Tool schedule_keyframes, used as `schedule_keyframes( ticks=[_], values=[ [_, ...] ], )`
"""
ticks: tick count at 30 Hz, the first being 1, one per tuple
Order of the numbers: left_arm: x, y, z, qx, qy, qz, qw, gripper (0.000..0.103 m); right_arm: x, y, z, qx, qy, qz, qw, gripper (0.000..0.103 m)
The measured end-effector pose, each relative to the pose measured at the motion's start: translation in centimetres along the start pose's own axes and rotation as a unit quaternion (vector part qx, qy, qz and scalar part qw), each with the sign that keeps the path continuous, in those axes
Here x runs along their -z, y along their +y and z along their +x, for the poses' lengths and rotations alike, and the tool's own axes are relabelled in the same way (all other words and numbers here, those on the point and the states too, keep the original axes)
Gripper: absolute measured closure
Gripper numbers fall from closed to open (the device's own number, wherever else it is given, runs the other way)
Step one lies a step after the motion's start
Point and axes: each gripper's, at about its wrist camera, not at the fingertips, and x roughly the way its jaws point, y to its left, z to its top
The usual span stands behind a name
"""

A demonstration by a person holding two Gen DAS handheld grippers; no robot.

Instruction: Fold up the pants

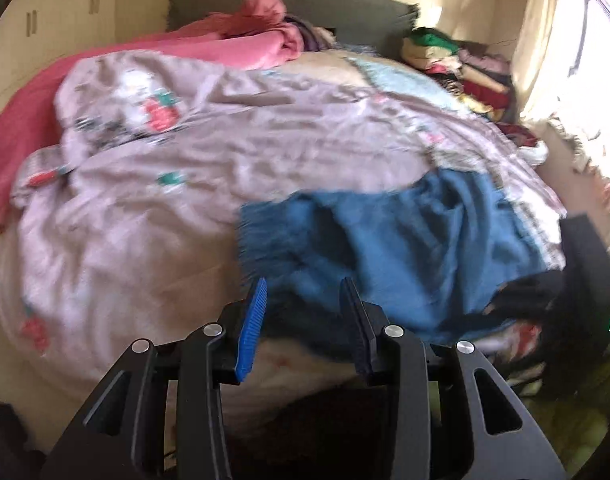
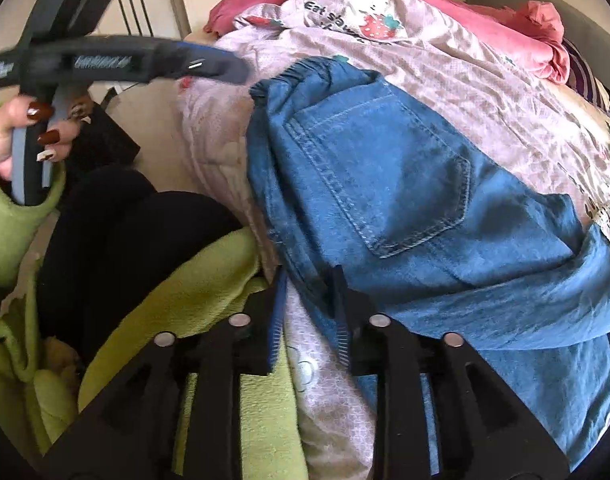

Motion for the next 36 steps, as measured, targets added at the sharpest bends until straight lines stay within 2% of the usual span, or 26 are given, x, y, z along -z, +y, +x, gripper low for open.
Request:
schedule_keyframes(
  ticks=[2, 6, 8, 10, 14, 17, 21, 23, 24, 25, 28, 30, 32, 36],
  values=[
    [-0.6, -1.1, 1.6, 0.0, 0.012, 0.013, 0.9998, 0.066, 0.1, 0.0, -1.0, 0.004, -0.006, 0.001, 1.0, 0.077],
    [-0.1, -2.1, 4.9, -0.038, 0.049, 0.041, 0.9972, 0.066, 0.1, -1.4, -4.2, 0.017, -0.054, 0.038, 0.998, 0.075],
    [0.7, -2.0, 5.8, -0.043, 0.06, 0.041, 0.9964, 0.066, -0.1, -2.3, -5.1, 0.036, -0.073, 0.054, 0.995, 0.068],
    [1.1, -1.9, 6.0, -0.044, 0.061, 0.042, 0.9963, 0.066, -0.4, -3.0, -4.8, 0.047, -0.076, 0.069, 0.994, 0.062],
    [1.5, -1.7, 5.8, -0.044, 0.056, 0.046, 0.9964, 0.066, -0.4, -4.3, -2.0, 0.075, -0.032, 0.101, 0.992, 0.057],
    [1.7, -1.4, 6.0, -0.038, 0.055, 0.04, 0.9969, 0.066, 0.9, -5.2, 0.8, 0.094, 0.034, 0.126, 0.987, 0.049],
    [1.8, -1.5, 6.0, -0.037, 0.049, 0.039, 0.9974, 0.065, 1.1, -5.0, 0.5, 0.092, 0.023, 0.13, 0.987, 0.047],
    [1.7, -1.5, 5.2, -0.028, 0.038, 0.031, 0.9984, 0.058, 1.0, -5.1, -0.1, 0.091, 0.01, 0.135, 0.987, 0.044],
    [1.6, -1.5, 4.8, -0.023, 0.033, 0.028, 0.9988, 0.056, 0.9, -5.2, -0.6, 0.095, -0.001, 0.14, 0.986, 0.035],
    [1.4, -1.5, 4.3, -0.018, 0.026, 0.025, 0.9992, 0.052, 0.8, -5.2, -1.2, 0.101, -0.012, 0.144, 0.984, 0.032],
    [1.0, -1.7, 3.1, -0.029, 0.014, 0.026, 0.9991, 0.038, 0.3, -5.7, -2.6, 0.106, -0.036, 0.154, 0.982, 0.029],
    [0.8, -1.7, 2.5, -0.033, 0.01, 0.026, 0.9991, 0.035, 0.0, -5.9, -3.6, 0.116, -0.052, 0.161, 0.979, 0.022],
    [0.5, -1.7, 2.0, -0.035, 0.004, 0.021, 0.9992, 0.025, 0.0, -6.5, -4.3, 0.125, -0.063, 0.169, 0.976, 0.02],
    [-0.2, -2.6, 0.9, -0.029, -0.01, 0.024, 0.9993, 0.016, 0.2, -7.7, -5.8, 0.144, -0.08, 0.185, 0.969, 0.015]
  ],
)
